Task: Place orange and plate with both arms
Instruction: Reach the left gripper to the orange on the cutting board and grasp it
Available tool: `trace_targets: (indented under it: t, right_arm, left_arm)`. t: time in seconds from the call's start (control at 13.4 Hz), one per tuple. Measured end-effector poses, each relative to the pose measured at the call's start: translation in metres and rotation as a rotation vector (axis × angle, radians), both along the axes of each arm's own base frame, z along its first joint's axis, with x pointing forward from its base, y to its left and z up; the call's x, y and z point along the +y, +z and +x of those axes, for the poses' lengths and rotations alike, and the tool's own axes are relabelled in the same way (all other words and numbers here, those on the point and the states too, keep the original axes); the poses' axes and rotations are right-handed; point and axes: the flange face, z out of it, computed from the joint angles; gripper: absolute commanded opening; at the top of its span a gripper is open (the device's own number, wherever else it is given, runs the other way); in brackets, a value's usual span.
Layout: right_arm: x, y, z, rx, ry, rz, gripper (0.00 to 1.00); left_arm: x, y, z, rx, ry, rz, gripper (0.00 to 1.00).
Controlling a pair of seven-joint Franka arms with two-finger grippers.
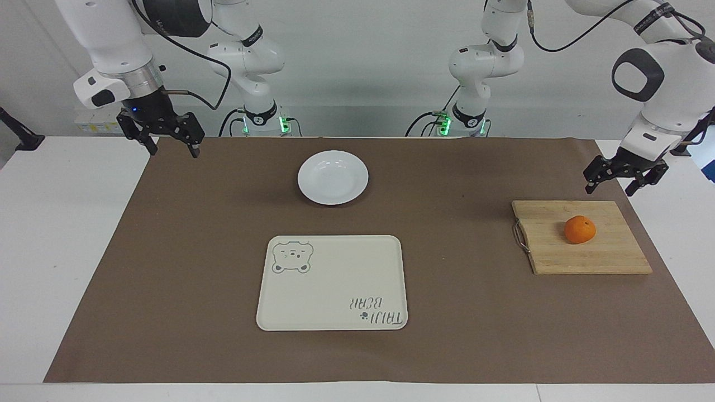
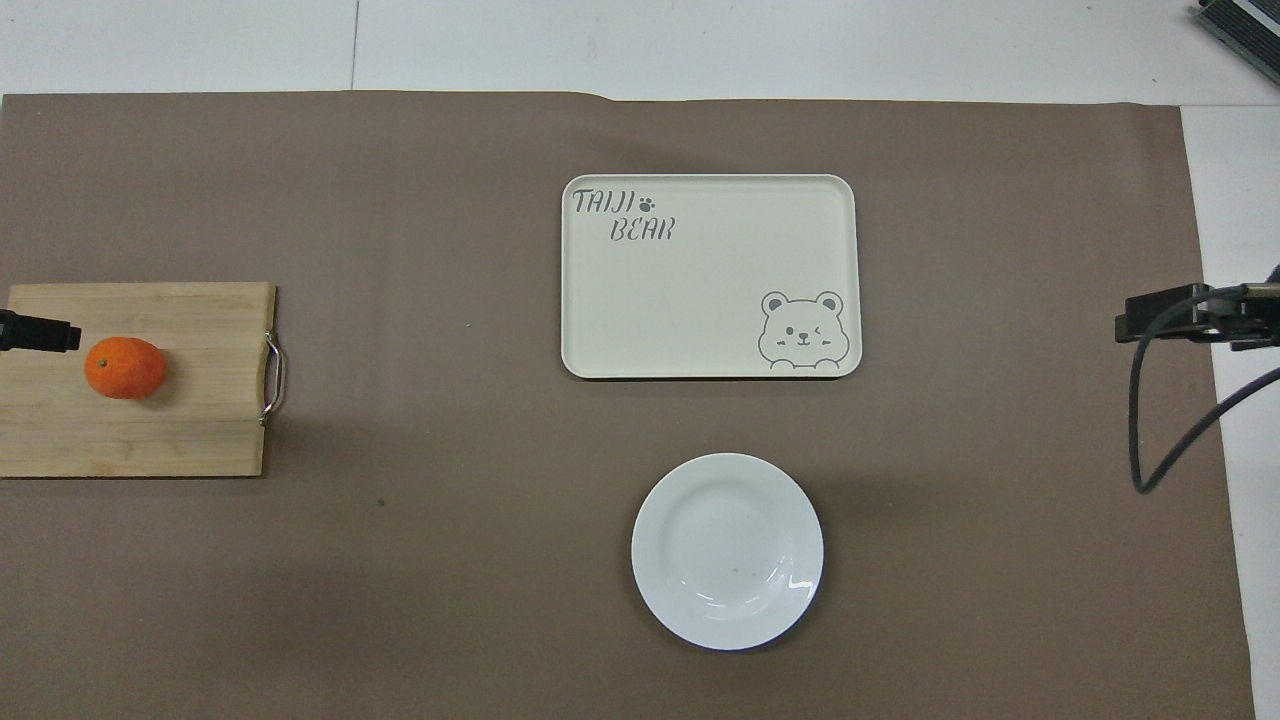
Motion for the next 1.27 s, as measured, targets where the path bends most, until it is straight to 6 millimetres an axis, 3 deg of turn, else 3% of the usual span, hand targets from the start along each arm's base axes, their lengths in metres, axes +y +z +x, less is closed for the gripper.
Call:
trace_targets:
  t: [0.37, 0.6, 0.9, 1.27]
  right_arm:
    - [0.0, 0.0, 0.0, 0.0, 0.0, 0.0, 1.0]
    - [0.0, 0.0, 0.0, 0.0, 0.0, 0.0, 1.0]
    - [0.0, 0.0, 0.0, 0.001, 0.0, 0.0, 1.0]
    - [-0.001, 0.0, 0.0, 0.002, -0.002, 0.0, 1.0]
  left_arm:
    - [0.016, -0.087, 0.008, 0.036, 0.009, 0.002, 1.0]
    - [0.021, -0.123, 0.015, 0.061, 0.017, 0.002, 1.0]
    - [0.025, -0.154, 0.015, 0.081, 0.037, -0.017, 1.0]
    - [0.024, -0.159, 0.012, 0.088, 0.038, -0.02, 1.0]
